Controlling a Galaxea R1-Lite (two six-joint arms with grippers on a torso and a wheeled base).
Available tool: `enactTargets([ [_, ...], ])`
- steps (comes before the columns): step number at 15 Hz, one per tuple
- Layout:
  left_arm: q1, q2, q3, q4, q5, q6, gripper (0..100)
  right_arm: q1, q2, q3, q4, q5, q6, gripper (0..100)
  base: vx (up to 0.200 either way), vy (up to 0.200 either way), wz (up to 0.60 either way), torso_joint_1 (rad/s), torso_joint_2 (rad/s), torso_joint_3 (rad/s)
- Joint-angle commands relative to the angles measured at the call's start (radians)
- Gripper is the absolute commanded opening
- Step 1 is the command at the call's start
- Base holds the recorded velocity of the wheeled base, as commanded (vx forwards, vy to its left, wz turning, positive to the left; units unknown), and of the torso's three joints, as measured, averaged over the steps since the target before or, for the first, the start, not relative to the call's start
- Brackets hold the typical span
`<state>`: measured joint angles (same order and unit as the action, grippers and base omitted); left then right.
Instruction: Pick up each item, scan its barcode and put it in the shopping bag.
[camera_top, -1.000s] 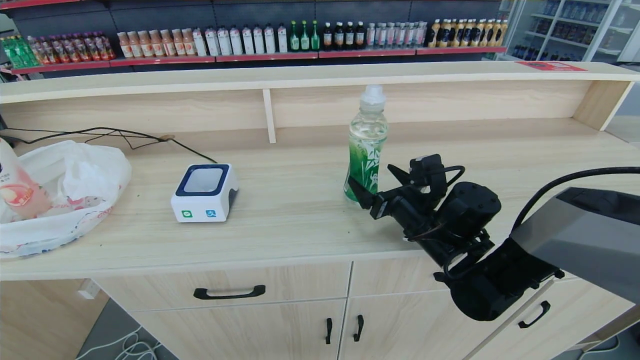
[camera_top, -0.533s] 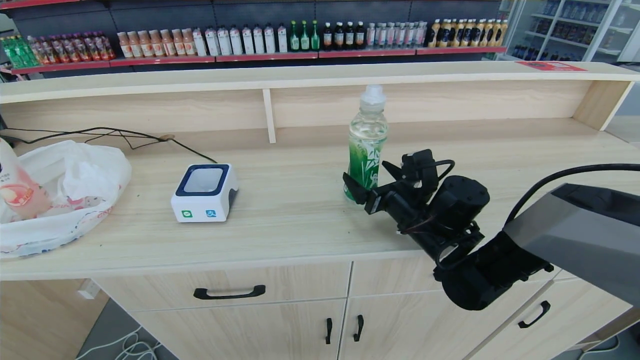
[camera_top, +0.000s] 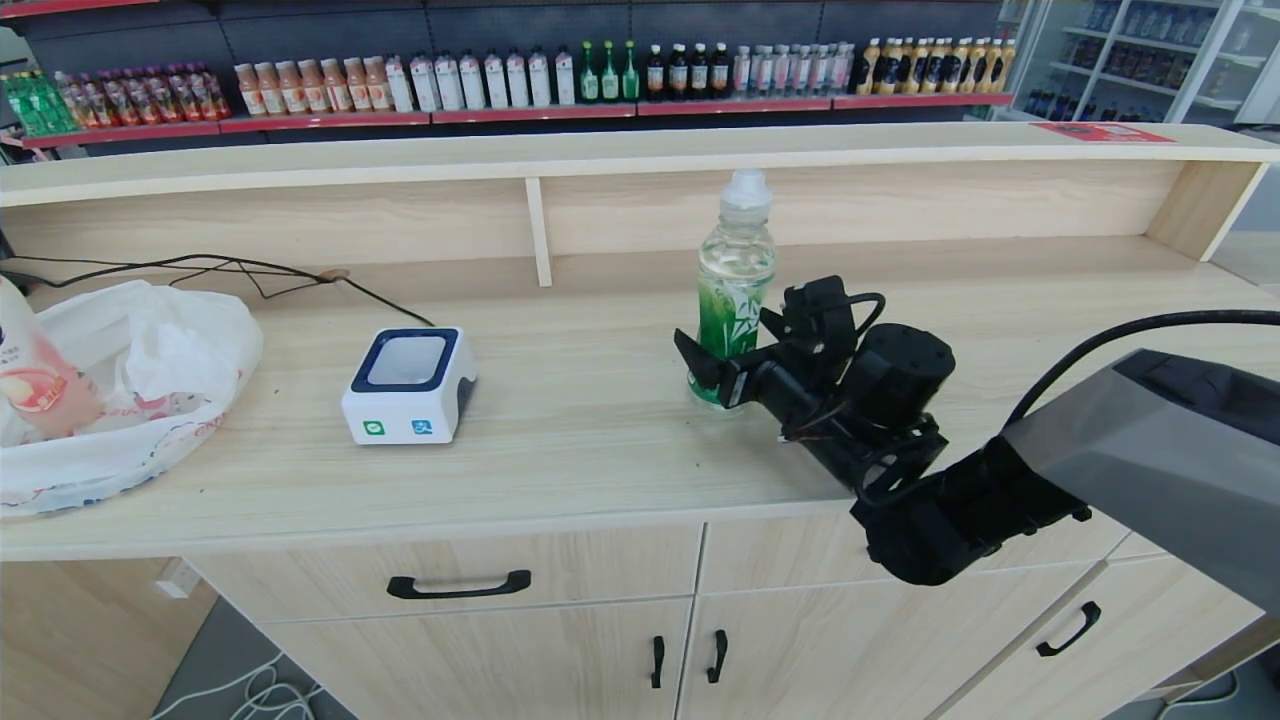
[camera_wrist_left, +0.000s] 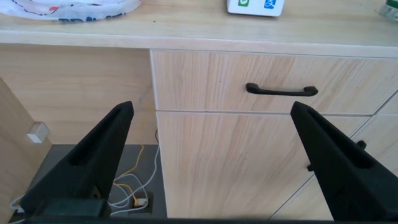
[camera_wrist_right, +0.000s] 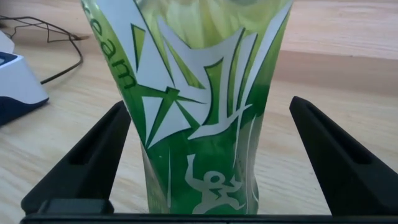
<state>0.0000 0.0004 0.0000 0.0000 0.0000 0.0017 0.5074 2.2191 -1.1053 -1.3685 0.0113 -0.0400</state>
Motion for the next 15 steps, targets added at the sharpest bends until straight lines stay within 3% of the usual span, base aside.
enactTargets([
  [1, 0.000, 0.000, 0.000, 0.000, 0.000, 0.000, 100, 0.000, 0.007, -0.021, 0.009, -0.001, 0.000, 100, 0.000, 0.000, 0.00, 0.000, 0.00, 0.000],
  [15, 0.000, 0.000, 0.000, 0.000, 0.000, 0.000, 100, 0.016, 0.022, -0.100, 0.071, 0.001, -0.011, 100, 0.000, 0.000, 0.00, 0.000, 0.00, 0.000],
])
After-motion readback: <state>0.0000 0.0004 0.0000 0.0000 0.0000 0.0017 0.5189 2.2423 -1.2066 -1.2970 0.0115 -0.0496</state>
